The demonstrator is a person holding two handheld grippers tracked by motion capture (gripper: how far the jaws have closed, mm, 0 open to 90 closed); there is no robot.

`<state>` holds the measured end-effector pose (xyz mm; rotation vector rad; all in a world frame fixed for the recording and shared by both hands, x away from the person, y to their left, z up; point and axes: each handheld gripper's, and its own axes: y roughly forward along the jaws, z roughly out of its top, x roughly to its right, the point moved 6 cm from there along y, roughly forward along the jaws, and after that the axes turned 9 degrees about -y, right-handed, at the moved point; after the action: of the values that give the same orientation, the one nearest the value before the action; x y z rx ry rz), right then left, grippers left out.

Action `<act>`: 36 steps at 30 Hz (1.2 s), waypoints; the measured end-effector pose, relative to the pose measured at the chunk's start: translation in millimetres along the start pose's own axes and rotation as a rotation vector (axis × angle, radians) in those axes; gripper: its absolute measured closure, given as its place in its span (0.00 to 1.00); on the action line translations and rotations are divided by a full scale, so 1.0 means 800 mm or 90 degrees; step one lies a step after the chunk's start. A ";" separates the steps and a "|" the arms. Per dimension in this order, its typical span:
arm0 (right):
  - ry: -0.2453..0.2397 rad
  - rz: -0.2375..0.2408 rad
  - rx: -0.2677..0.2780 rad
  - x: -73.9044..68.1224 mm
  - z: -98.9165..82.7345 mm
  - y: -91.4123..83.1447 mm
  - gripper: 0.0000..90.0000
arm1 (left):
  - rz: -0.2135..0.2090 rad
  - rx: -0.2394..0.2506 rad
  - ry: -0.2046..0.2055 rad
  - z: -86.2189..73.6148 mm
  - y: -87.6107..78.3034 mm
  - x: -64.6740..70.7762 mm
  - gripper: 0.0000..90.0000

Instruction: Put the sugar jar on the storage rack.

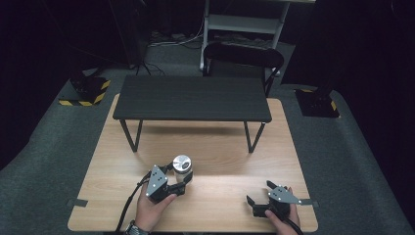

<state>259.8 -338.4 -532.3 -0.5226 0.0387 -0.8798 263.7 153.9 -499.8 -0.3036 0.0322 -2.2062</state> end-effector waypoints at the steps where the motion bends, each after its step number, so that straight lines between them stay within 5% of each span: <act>1: 0.000 0.000 0.000 0.000 0.000 0.000 0.00 | 0.006 0.004 -0.005 0.006 -0.002 0.001 0.35; 19: 0.000 0.000 0.003 0.000 -0.001 0.000 0.00 | 0.058 0.045 0.014 0.097 -0.015 0.020 0.35; 36: -0.003 0.002 0.005 0.000 -0.001 -0.001 0.00 | 0.086 0.077 0.030 0.184 0.020 0.010 0.35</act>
<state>259.2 -339.6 -532.8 -0.5167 0.0317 -0.8749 305.3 150.6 -357.3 -0.1766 -0.0538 -2.0710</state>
